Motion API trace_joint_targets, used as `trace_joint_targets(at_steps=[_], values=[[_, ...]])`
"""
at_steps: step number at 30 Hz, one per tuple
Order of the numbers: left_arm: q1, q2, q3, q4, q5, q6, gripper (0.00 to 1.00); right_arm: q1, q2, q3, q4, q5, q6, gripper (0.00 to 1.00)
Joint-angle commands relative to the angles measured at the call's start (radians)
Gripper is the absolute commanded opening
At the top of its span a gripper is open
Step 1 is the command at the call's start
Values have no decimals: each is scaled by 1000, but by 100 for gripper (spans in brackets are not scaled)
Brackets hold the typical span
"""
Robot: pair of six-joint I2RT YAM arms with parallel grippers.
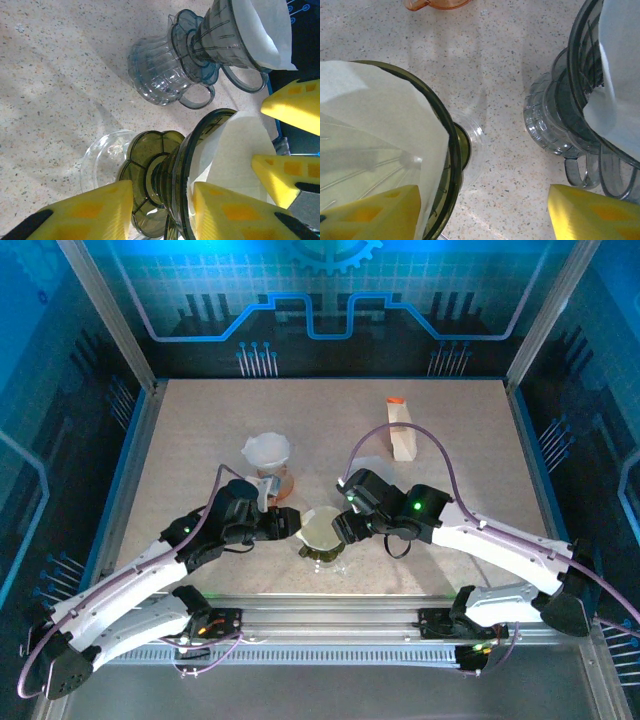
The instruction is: Place the coffee filter in the dripper
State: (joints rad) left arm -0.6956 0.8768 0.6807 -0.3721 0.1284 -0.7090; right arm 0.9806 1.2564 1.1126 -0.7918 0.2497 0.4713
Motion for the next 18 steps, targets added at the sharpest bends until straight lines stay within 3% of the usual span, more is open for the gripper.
trace_joint_targets(at_steps=[1, 18], values=[[8, -4, -21, -14, 7, -15, 38, 5, -26, 27, 14, -29, -5, 70], [10, -11, -40, -4, 7, -19, 36, 87, 18, 13, -4, -14, 18, 71]])
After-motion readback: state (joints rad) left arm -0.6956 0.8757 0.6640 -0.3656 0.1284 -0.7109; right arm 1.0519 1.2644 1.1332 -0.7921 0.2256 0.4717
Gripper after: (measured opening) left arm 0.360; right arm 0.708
